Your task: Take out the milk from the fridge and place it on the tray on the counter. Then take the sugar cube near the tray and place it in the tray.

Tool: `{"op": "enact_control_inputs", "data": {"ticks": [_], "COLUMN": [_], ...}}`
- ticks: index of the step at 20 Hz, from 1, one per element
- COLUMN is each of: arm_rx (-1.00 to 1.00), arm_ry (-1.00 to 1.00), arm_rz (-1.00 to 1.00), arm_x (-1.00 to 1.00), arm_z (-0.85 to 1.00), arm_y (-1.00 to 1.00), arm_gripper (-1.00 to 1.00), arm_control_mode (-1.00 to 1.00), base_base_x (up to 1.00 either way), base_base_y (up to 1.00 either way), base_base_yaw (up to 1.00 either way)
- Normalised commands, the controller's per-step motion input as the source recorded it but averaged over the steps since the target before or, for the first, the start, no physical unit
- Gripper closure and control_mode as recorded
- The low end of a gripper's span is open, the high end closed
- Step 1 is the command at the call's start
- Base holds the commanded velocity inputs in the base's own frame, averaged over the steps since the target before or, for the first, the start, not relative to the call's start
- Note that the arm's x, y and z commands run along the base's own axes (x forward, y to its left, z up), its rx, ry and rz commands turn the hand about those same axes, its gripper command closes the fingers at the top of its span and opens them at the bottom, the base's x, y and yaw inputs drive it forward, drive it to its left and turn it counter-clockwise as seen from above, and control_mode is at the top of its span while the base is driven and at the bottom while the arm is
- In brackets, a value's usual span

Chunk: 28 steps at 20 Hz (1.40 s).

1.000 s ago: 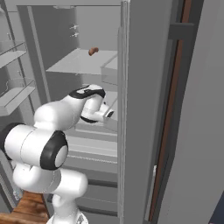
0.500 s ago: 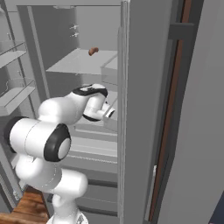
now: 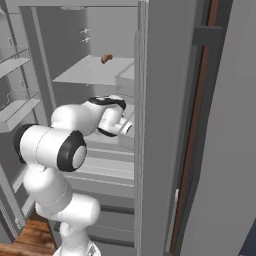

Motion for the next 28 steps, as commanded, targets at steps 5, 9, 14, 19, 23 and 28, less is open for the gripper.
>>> {"op": "enact_control_inputs", "data": {"ticks": [5,9,14,19,23,28], "arm_rx": [0.02,0.0,0.0,0.0,0.0,0.0], "arm_ry": [0.0,0.0,0.0,0.0,0.0,0.0], "arm_rz": [0.07,0.05,0.02,0.02,0.08,0.07], "arm_x": [0.26,0.23,0.33,0.13,0.0,-0.03], "arm_z": [-0.18,-0.17,-0.15,-0.08,-0.11,-0.2], "arm_y": [0.0,0.0,0.0,0.03,0.29,0.35], "arm_gripper": [-1.0,-1.0,-1.0,-1.0,-1.0,1.0], "arm_control_mode": [-1.0,-1.0,-1.0,-1.0,-1.0,-1.0], "base_base_x": [0.0,0.0,0.0,0.0,0.0,0.0], "base_base_y": [0.0,0.0,0.0,0.0,0.0,0.0], "base_base_yaw": [0.0,0.0,0.0,0.0,0.0,0.0]}}
